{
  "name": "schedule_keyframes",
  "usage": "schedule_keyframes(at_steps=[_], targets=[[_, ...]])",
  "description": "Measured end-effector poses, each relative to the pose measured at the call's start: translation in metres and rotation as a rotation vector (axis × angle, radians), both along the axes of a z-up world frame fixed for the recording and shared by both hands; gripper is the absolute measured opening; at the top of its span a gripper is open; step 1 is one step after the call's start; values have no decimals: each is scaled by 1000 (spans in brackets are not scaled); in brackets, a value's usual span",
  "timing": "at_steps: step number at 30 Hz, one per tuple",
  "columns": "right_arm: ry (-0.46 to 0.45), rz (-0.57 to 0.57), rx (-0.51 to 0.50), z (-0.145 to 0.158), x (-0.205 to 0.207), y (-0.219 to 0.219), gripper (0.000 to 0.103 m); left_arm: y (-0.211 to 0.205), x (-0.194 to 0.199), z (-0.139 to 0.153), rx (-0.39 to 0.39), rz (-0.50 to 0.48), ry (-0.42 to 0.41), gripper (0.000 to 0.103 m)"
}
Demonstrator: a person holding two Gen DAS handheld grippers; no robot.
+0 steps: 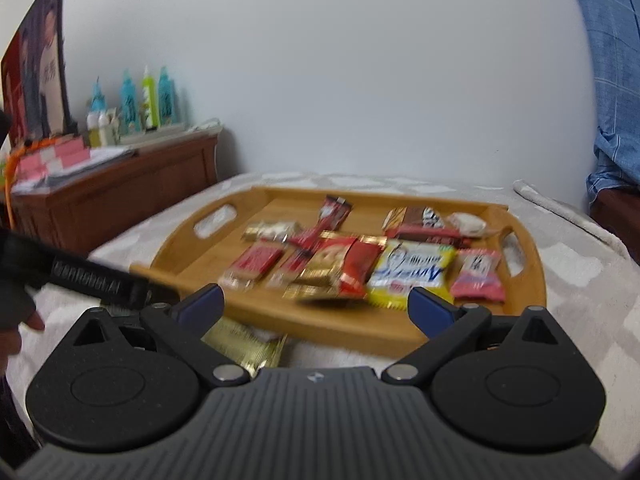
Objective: Organize snacks
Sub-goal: 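Open both tools over the tray and move them back toward the remaining snacks, then grasp the green wasabi pea pack with the left tool while the right tool grasps the gold bar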
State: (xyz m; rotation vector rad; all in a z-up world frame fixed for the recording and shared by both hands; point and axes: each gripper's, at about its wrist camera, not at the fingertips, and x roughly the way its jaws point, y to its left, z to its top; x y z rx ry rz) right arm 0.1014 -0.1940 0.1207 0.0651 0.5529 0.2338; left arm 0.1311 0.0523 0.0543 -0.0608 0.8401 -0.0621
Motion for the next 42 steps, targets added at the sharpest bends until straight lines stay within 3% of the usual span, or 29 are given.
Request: schedule_keyframes(at_steps=[5, 11, 18, 29, 32, 36, 42], targets=[[10, 37, -72, -10, -10, 22, 103, 11, 4, -10, 6, 22, 25, 95], [33, 81, -80, -21, -7, 37, 103, 15, 11, -20, -20, 34, 60, 91], [45, 95, -77, -31, 1, 50, 103, 12, 14, -23, 19, 27, 55, 68], [64, 124, -90, -37, 5, 61, 102, 10, 12, -22, 40, 24, 47, 60], [87, 127, -59, -37, 7, 59, 96, 10, 12, -21, 37, 25, 51, 56], [80, 124, -58, -35, 7, 58, 72, 9, 9, -19, 35, 13, 51, 51], [76, 103, -53, -29, 3, 51, 49, 6, 2, -15, 25, 4, 49, 49]])
